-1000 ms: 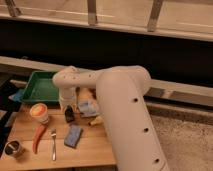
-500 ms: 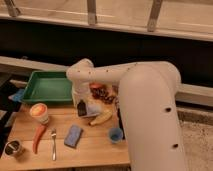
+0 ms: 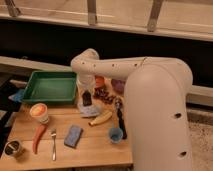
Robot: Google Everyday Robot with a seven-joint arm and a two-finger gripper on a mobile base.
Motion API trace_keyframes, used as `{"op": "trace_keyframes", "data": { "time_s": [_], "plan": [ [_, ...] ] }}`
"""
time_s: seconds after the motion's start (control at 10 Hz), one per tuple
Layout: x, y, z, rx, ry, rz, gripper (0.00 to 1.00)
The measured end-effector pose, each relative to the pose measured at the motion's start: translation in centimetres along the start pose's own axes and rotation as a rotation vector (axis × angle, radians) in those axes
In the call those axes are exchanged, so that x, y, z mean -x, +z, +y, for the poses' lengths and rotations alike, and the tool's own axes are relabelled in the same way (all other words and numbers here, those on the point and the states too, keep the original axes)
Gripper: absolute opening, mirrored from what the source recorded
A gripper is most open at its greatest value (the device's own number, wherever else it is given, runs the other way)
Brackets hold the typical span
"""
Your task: Wipe tray with eraser
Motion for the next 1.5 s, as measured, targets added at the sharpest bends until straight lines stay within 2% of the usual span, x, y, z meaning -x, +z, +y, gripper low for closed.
{"op": "trace_keyframes", "data": {
  "time_s": [0.2, 0.5, 0.6, 0.7, 1.1, 1.4, 1.5],
  "plan": [
    [2.8, -0.2, 2.6, 0.028, -0.049, -0.037, 0.0],
    [7.7, -0.7, 8.0, 0.085, -0.151, -0.096, 0.0],
    [8.4, -0.9, 9.1, 0.098, -0.171, -0.105, 0.0],
    [9.1, -1.1, 9.9, 0.107, -0.187, -0.114, 0.0],
    [9.0, -0.6, 9.7, 0.101, -0.19, -0.117, 0.0],
    [10.0, 1.9, 10.9, 0.117, -0.189, -0.156, 0.0],
    [10.3, 2.0, 11.7, 0.128, -0.19, -0.175, 0.0]
  ]
}}
